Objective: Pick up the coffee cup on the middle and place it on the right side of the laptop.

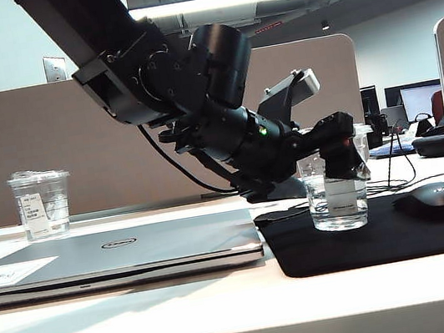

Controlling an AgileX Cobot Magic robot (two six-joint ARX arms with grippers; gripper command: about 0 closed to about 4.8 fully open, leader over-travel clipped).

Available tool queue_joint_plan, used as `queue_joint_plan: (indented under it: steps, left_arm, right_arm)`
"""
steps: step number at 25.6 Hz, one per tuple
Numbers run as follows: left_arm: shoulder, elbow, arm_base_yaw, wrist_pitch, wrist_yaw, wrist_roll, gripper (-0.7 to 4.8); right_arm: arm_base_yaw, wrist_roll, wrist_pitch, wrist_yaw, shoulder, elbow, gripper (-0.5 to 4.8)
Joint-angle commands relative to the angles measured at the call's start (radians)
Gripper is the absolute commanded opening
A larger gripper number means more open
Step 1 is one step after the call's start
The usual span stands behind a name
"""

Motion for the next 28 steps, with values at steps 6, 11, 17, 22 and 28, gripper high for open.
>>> queue_joint_plan:
  steps: [6,11,17,22,28]
  left_arm:
    - [-0.087,0.005,-0.018,-0.331,0.018,-0.002,4.79]
    - [-0.186,0.005,-0.026,-0.496,0.014,0.001,4.79]
    - [-0.369,0.005,-0.021,-0.756,-0.037,0.022,3.76]
    - [-0.582,0.005,0.002,-0.866,-0.077,0.131,0.11]
    - [-0.874,0.005,0.0,-0.957,-0.215,0.138,-0.06]
  right_arm:
    - [0.002,0.0,0.013,0.002,-0.005,0.006,-0.05]
    - [0.006,0.0,0.013,0.002,-0.007,0.006,-0.05]
    - [0.008,0.001,-0.005,0.001,-0.031,0.006,-0.05]
    - [0.013,0.005,-0.077,0.0,-0.069,0.006,-0.05]
    - [0.032,0.084,-0.337,-0.029,-0.192,0.006,-0.05]
